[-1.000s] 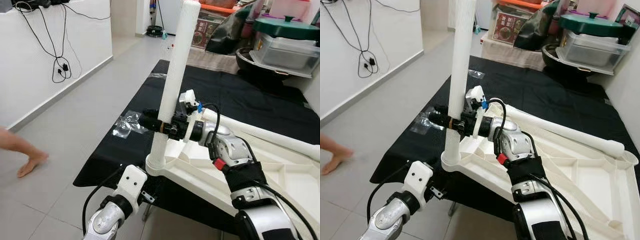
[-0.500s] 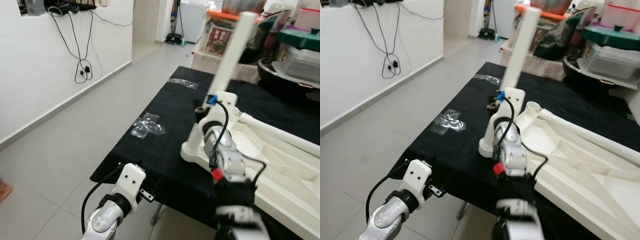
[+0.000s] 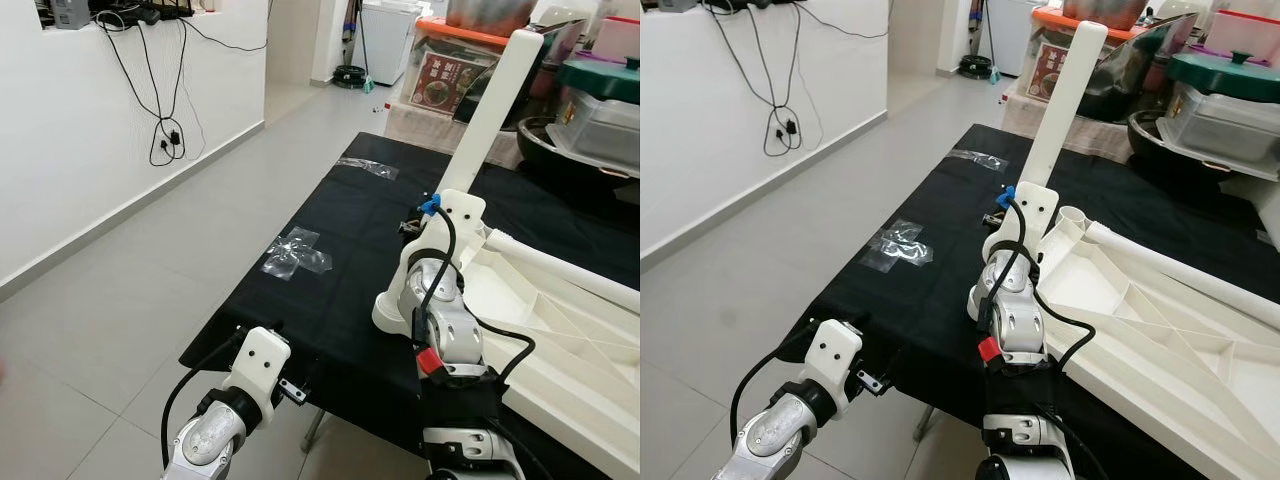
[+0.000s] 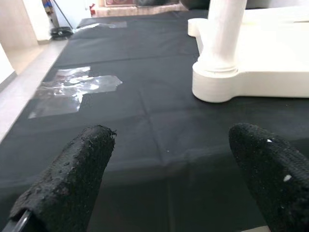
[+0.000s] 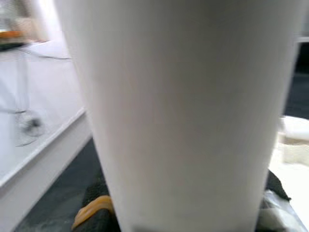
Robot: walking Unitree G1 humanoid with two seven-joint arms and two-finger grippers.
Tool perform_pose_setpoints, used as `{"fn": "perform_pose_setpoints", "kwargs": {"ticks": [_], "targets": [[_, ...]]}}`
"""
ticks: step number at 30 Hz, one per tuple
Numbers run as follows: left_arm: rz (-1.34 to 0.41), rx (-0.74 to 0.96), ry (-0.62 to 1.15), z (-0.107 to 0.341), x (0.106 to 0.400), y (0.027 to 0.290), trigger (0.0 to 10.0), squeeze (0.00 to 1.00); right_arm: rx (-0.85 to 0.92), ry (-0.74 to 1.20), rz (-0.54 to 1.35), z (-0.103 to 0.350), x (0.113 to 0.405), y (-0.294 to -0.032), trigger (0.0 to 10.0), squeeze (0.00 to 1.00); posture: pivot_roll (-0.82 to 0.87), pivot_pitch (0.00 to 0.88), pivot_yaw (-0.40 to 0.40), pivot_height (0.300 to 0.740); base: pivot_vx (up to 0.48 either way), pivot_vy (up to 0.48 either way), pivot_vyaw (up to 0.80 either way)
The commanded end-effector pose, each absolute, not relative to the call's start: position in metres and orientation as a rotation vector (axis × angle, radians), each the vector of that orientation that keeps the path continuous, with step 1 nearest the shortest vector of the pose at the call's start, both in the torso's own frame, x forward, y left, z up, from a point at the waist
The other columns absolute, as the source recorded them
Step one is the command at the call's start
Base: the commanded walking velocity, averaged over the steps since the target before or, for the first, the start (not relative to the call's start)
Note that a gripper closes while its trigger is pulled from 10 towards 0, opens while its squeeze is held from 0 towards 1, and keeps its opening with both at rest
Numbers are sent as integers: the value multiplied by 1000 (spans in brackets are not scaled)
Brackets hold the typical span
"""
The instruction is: Building children table
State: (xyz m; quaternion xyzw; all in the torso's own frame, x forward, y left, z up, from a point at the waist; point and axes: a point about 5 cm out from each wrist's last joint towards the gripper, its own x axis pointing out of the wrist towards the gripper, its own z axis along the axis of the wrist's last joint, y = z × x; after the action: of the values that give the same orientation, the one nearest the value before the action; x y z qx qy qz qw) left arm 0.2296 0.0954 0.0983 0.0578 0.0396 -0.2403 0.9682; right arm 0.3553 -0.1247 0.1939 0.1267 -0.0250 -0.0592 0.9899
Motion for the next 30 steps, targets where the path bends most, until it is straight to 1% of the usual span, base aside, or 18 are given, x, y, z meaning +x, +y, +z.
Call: {"fn": "perform_pose_setpoints", "kwargs": {"ticks": [1,2,3,4,5,6,7,9,10,13,14,15,19,21,23,26,27,30], "targets": [[-500,102,90,98,228,93,10000,0,422,-82,84,201,362,-106,10000,0,114,0,-105,740,0,0,0],[-497,96,93,98,228,94,10000,0,405,-91,283,206,365,-105,10000,0,118,0,-108,740,0,0,0],[-496,92,94,98,228,94,10000,0,395,-81,401,208,364,-103,10000,0,118,0,-108,740,0,0,0],[-496,92,94,98,228,94,10000,0,395,-81,401,208,364,-103,10000,0,118,0,-108,740,0,0,0],[-495,90,95,97,227,94,10000,0,368,-73,545,210,362,-102,10000,0,119,0,-111,740,0,0,0],[-495,90,95,97,227,94,10000,0,368,-73,545,210,362,-102,10000,0,119,0,-111,740,0,0,0],[-495,89,95,97,227,94,10000,0,333,-53,635,211,362,-102,10000,0,120,0,-109,740,0,0,0],[-496,89,96,97,227,94,10000,0,302,-36,686,210,362,-103,10000,0,118,0,-109,740,0,0,0],[-498,89,98,97,226,94,10000,0,289,-22,643,211,370,-109,10000,0,122,0,-115,740,0,0,0],[-499,88,99,97,226,94,10000,0,280,-7,584,210,377,-113,10000,0,125,0,-115,740,0,0,0],[-499,87,100,97,225,94,10000,0,271,3,548,208,381,-114,10000,133,130,0,-119,740,0,0,0],[-500,87,100,97,225,94,10000,0,264,0,506,205,384,-114,10000,1000,132,0,-117,740,0,0,0],[-499,88,101,97,224,94,10000,0,265,-4,444,196,383,-111,10000,1000,132,0,-115,740,0,0,0],[-501,88,102,97,224,94,10000,0,262,-2,326,187,381,-112,10000,1000,130,0,-110,740,0,0,0],[-502,87,103,97,224,94,10000,0,284,7,296,183,379,-112,10000,1000,128,0,-111,740,0,0,0],[-505,84,105,97,224,94,10000,0,273,1,166,176,370,-114,10000,1000,125,0,-111,740,0,0,0],[-505,83,106,97,225,95,10000,0,287,-16,130,177,366,-113,10000,0,123,0,-112,740,0,0,0],[-506,81,107,98,225,95,10000,0,334,-34,165,181,362,-106,10000,0,122,0,-110,740,0,0,0]]}}
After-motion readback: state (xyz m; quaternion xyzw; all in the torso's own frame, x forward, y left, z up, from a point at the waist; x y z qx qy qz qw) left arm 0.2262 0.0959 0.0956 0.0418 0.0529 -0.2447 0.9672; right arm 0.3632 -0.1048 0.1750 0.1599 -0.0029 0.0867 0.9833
